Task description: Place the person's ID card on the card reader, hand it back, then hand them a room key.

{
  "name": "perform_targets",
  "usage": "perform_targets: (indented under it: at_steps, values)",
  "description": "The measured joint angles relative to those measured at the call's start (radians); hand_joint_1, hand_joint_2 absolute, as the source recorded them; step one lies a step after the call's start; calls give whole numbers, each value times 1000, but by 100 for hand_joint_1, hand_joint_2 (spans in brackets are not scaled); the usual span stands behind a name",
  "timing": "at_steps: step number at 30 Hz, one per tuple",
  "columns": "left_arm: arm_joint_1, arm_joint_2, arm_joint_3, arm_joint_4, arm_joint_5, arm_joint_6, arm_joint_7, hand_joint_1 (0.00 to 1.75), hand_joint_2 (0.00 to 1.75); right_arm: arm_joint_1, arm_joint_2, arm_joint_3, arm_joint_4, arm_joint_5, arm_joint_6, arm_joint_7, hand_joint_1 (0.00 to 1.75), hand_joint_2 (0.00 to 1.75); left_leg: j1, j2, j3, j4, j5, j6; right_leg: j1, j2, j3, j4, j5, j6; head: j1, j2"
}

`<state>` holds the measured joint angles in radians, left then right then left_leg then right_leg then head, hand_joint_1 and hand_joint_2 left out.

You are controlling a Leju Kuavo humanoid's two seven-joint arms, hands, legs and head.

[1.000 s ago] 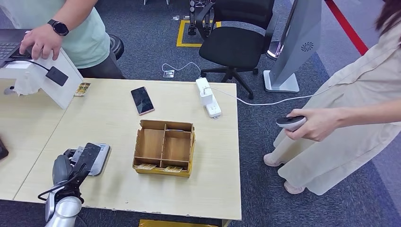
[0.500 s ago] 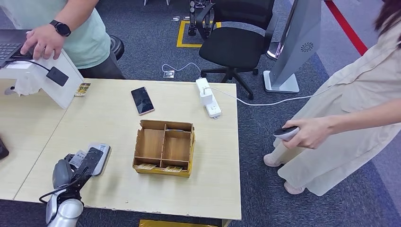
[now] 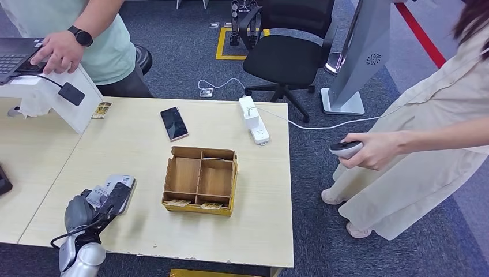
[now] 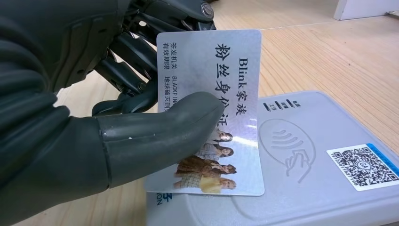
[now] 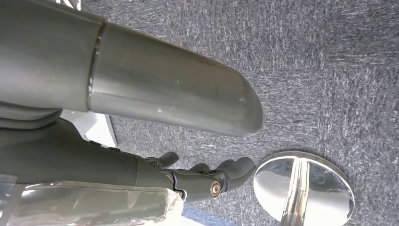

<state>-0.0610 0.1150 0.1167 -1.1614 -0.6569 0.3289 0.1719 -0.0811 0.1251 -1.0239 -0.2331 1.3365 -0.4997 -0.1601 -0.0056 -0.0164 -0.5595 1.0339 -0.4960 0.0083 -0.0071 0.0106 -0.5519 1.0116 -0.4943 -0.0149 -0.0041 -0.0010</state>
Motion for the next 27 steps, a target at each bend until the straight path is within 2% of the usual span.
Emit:
perform_targets:
  at_steps: [7,13,17,22,27]
  values:
    - [-11,-7,0,14,-8,10,-8,175,175,0,0,0,0,-7,0,-4,0,0,0,0,2,0,0,0,0,-1,2,0,0,0,0,0]
    - [-14,-21,6,1,85,15,-93,175,175,0,0,-6,0,-19,0,-11,0,0,0,-1,3,0,1,0,0,-1,3,0,0,0,0,0]
    - [-16,-25,5,-59,126,24,-140,175,175,2,0,-10,0,-23,-1,-22,0,0,0,0,2,0,1,0,0,-1,2,0,0,0,0,0]
    - [-48,-7,5,-141,100,63,-169,175,175,1,0,-12,0,-18,2,-25,0,0,0,0,1,0,1,0,0,-1,1,0,0,0,0,0]
    - [-101,18,5,-169,60,95,-181,175,175,0,0,-12,0,-10,8,-23,0,0,0,0,1,0,1,0,0,-1,0,0,0,0,0,0]
